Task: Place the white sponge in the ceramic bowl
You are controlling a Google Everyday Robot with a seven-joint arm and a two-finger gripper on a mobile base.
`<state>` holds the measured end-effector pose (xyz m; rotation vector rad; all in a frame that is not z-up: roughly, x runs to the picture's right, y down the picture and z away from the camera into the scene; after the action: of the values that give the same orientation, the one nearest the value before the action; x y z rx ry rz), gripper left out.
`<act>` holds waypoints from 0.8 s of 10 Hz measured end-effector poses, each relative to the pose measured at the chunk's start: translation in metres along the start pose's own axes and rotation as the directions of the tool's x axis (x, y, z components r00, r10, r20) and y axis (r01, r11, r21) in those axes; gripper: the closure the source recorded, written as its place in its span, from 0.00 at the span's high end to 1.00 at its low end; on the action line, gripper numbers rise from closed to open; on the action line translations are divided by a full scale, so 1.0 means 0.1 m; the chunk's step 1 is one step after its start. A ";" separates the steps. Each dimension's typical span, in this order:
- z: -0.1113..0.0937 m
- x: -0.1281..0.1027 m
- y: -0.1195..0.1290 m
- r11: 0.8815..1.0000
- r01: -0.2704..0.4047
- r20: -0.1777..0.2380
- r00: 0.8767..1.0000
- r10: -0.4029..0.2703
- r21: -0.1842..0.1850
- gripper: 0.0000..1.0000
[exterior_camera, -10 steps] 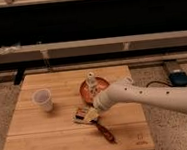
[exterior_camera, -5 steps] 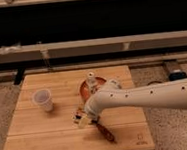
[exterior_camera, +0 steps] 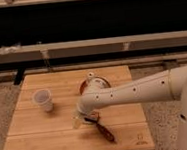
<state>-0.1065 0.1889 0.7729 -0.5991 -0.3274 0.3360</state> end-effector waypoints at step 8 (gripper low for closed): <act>0.40 -0.06 -0.22 0.994 0.111 -0.090 0.990 -0.111 -0.007 0.80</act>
<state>-0.1227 0.1886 0.8157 -0.5938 -0.2730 0.2009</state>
